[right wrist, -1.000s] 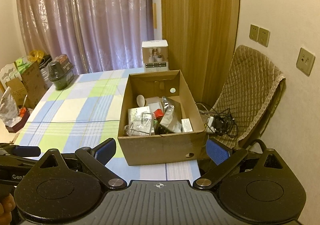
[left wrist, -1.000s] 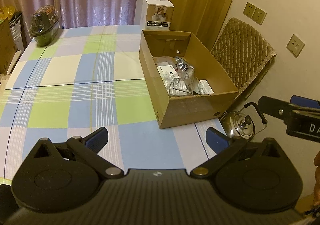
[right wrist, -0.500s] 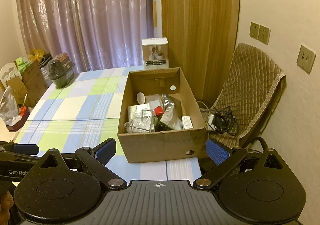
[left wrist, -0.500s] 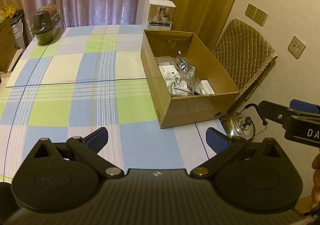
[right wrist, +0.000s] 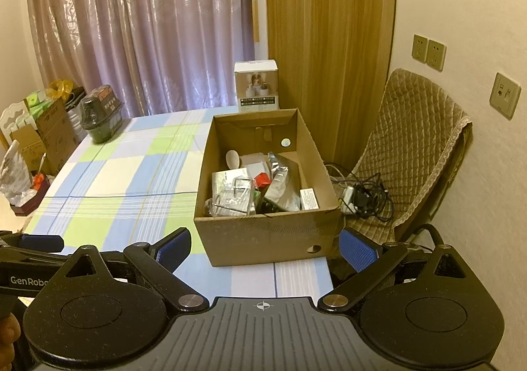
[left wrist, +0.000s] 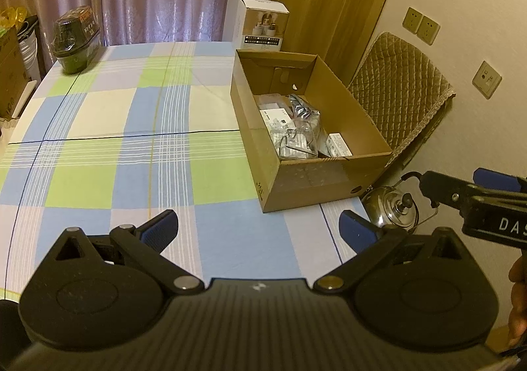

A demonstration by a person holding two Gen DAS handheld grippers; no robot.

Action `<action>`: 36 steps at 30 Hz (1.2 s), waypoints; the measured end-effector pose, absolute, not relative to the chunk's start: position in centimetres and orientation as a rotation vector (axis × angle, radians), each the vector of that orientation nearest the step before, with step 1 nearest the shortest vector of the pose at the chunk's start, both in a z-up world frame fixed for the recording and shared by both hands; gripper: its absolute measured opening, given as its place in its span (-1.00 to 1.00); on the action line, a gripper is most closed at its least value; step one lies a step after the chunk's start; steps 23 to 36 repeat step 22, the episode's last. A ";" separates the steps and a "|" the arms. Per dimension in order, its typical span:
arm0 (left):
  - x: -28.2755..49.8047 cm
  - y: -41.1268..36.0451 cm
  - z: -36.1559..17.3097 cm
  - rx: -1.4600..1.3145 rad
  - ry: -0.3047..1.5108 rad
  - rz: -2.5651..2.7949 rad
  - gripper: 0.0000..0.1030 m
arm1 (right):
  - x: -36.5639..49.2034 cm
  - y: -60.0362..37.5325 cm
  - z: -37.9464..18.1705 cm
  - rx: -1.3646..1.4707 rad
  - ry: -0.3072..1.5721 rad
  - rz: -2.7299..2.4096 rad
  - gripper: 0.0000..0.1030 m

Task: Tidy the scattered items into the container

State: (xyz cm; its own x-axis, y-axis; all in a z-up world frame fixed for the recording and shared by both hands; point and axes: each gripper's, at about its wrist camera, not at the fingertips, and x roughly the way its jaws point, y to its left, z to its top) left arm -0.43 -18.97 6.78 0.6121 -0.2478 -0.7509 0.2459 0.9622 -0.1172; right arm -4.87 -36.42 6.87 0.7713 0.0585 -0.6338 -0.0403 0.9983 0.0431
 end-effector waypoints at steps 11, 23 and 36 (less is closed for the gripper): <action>-0.5 -19.1 6.8 0.007 0.861 -0.293 0.98 | -4.9 -36.5 6.9 0.028 0.689 0.053 0.96; -0.8 -19.0 6.7 -0.007 0.857 -0.301 0.98 | -5.0 -36.4 6.6 0.029 0.695 0.050 0.96; -0.8 -19.0 6.7 -0.007 0.857 -0.301 0.98 | -5.0 -36.4 6.6 0.029 0.695 0.050 0.96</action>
